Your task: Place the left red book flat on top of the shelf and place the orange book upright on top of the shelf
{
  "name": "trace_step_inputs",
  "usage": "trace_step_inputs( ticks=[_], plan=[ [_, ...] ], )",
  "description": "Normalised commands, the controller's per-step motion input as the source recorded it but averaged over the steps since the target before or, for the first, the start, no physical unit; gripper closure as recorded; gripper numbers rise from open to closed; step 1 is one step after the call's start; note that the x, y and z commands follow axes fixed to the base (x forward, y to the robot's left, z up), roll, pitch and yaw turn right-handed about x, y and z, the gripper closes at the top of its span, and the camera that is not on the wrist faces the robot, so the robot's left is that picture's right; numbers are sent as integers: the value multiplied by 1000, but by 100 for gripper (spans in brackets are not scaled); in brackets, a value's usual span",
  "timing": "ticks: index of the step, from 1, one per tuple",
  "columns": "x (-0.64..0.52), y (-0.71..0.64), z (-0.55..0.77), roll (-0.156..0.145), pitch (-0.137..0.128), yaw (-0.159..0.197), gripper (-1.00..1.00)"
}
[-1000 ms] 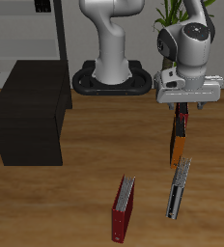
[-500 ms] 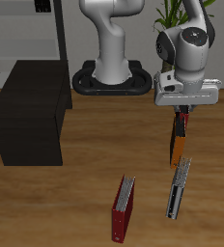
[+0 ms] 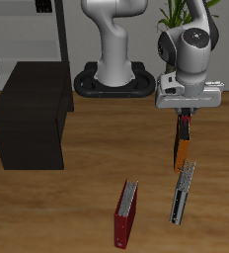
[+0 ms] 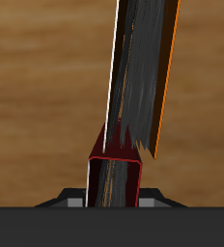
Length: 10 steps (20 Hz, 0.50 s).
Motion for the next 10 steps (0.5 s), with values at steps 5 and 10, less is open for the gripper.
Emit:
trace_step_inputs(
  ticks=[5, 10],
  plan=[
    [-153, -104, 57, 30, 83, -19, 100],
    [-180, -333, 209, -24, 2, -5, 100]
  ],
)
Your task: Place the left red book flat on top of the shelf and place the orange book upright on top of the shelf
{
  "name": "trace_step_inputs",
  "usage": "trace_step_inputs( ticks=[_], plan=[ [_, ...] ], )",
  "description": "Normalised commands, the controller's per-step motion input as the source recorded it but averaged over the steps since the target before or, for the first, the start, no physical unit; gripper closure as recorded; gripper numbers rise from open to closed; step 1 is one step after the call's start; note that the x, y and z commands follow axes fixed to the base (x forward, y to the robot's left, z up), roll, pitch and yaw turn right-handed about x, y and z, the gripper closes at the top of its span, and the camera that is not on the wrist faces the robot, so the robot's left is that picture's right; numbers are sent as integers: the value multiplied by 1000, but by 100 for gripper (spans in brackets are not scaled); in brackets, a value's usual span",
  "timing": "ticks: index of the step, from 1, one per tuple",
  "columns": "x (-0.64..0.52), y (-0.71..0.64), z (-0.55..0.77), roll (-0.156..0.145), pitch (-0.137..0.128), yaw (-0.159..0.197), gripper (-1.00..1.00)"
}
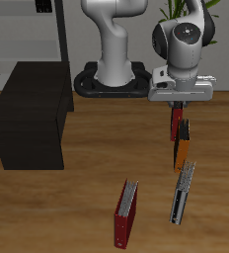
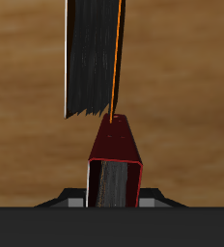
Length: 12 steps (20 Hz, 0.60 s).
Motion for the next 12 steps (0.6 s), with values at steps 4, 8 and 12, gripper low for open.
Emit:
trace_step_inputs(
  ticks=[4, 8, 12],
  plan=[
    [-115, -314, 226, -33, -36, -6, 100],
    [-112, -545, 361, -91, -122, 46, 100],
    [8, -461, 266, -98, -73, 31, 100]
  ],
)
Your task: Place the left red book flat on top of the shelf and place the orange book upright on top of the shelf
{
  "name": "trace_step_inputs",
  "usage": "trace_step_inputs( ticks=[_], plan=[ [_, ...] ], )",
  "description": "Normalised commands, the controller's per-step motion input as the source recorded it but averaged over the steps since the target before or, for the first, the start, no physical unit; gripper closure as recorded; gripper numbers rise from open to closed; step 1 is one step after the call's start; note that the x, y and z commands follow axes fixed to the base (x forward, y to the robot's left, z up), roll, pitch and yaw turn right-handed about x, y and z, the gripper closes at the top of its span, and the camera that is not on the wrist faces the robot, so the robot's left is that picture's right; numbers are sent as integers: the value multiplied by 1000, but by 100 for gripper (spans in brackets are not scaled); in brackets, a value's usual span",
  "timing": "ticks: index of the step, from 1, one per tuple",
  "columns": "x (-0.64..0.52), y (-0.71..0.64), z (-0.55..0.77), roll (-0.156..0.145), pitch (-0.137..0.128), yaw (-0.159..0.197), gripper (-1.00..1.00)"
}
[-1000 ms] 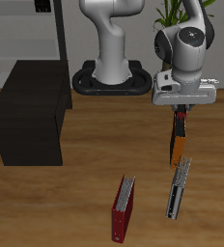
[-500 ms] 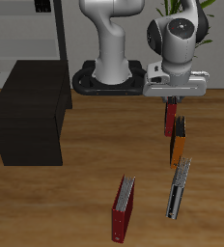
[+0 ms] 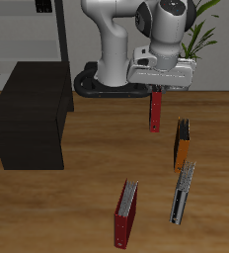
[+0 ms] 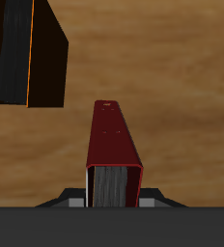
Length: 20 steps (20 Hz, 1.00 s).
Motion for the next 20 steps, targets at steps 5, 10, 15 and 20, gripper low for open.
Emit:
trace_step_inputs(
  ticks=[5, 10, 15, 20],
  plan=[
    [-3, -670, 467, -132, -55, 12, 100],
    [-129, -608, 509, -119, -79, 28, 100],
    [-73, -710, 392, -123, -43, 3, 100],
    [-154, -510, 437, -106, -82, 14, 100]
  ],
)
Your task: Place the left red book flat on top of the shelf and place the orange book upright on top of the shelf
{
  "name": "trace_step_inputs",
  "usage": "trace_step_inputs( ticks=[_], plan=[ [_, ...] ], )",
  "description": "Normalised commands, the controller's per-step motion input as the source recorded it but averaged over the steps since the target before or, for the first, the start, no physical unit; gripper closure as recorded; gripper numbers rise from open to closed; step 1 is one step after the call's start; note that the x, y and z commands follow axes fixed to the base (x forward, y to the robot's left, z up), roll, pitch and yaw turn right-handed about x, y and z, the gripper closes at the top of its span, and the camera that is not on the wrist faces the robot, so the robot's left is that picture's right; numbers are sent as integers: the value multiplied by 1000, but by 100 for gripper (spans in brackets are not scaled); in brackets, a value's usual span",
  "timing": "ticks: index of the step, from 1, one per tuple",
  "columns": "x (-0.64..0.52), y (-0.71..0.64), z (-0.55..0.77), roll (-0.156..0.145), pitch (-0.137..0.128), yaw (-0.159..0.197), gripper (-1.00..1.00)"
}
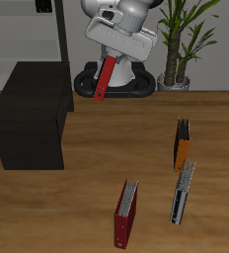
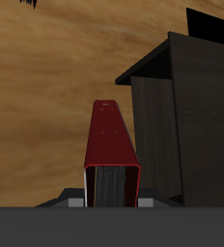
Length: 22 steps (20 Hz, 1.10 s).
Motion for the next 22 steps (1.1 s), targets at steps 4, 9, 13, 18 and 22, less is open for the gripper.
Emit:
trace_step_inputs(
  ticks=[4, 9, 13, 18, 22],
  plan=[
    [-127, -366, 387, -90, -51, -1, 100],
    [-130, -356, 515, -83, -85, 2, 100],
    [-128, -362, 429, -99, -75, -19, 100],
    [-71, -356, 248, -82, -48, -22, 100],
    [-65, -508, 293, -121, -38, -46, 100]
  ],
)
